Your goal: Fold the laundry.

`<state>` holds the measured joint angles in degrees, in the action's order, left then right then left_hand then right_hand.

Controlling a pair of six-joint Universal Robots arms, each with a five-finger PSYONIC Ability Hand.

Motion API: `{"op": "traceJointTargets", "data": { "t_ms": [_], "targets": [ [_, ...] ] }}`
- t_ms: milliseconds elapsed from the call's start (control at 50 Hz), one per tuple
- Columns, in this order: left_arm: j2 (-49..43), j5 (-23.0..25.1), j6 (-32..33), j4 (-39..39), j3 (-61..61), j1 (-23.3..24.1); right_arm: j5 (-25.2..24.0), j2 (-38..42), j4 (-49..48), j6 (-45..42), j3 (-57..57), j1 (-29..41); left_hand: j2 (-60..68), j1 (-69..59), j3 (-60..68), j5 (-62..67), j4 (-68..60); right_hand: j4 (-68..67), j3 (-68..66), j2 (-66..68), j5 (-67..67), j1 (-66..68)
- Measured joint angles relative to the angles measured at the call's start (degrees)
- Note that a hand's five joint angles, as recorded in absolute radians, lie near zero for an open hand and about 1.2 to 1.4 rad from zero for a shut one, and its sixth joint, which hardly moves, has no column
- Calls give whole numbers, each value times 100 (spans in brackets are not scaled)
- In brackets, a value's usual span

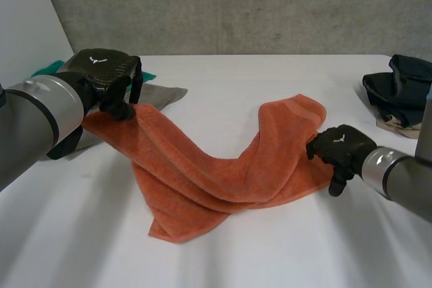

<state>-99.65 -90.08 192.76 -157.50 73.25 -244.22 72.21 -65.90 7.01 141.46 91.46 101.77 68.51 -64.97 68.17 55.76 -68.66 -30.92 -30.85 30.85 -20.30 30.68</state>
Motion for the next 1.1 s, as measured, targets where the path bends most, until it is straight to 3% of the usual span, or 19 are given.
{"op": "traceJointTargets", "data": {
  "t_ms": [240,660,800,820,880,1000,1100],
  "targets": [
    [-1,0,-43,-2,58,-6,-40,373,-2064,-296,755,-46,0,0,0,0,0,-39,-54,44,-102,48],
    [-1,0,-51,-27,140,-6,164,1075,-2827,-303,289,-96,0,0,0,0,0,-574,-622,562,-531,577],
    [-1,-6,-51,-27,151,-21,240,1222,-2972,-289,60,-92,0,0,0,0,0,-2146,-2213,2239,-2153,2245],
    [-1,-14,-50,-27,159,-27,260,1222,-3054,-265,20,-89,0,0,0,0,0,-3192,-3201,3242,-3200,3227],
    [-1,-32,-47,-27,173,-35,284,1171,-3194,-217,7,-82,0,0,0,0,0,-3719,-3686,3681,-3600,3440],
    [-19,-87,-25,-23,243,-65,349,774,-3161,-247,117,-50,0,0,0,0,0,-3750,-3711,3680,-3599,3440],
    [-166,-115,252,32,387,-127,536,-253,-1658,-922,256,-77,0,0,7,0,0,-3752,-3711,3680,-3600,3440]
  ]
}}
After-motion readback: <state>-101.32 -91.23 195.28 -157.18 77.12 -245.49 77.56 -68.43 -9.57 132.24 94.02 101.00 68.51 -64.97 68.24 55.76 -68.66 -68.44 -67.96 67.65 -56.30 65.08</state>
